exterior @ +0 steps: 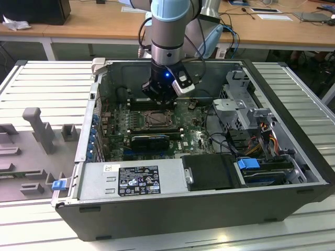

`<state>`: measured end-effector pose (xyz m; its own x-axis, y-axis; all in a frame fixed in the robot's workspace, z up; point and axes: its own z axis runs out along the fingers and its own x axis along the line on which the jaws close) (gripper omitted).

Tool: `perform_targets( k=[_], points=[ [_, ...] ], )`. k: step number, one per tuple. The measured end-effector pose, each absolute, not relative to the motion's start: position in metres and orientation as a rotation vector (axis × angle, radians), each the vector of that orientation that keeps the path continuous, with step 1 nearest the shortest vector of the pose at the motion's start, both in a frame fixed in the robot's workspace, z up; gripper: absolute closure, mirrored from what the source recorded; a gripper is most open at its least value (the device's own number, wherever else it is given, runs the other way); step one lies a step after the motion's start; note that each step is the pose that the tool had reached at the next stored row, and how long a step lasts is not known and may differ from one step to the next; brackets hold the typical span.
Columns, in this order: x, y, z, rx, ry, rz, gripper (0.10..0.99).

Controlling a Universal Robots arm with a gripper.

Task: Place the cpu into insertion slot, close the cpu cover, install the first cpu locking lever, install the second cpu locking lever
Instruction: 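Install the first cpu locking lever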

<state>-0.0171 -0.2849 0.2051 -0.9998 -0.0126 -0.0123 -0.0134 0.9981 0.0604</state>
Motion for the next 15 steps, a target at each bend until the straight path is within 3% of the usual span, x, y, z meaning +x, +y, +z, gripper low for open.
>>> perform_targets(
  k=[12, 15],
  points=[
    [-0.017, -0.285, 0.201, -0.022, 3.128, 0.089, 0.98],
    [-0.017, -0.285, 0.214, -0.022, 3.129, 0.087, 0.98]
  ],
)
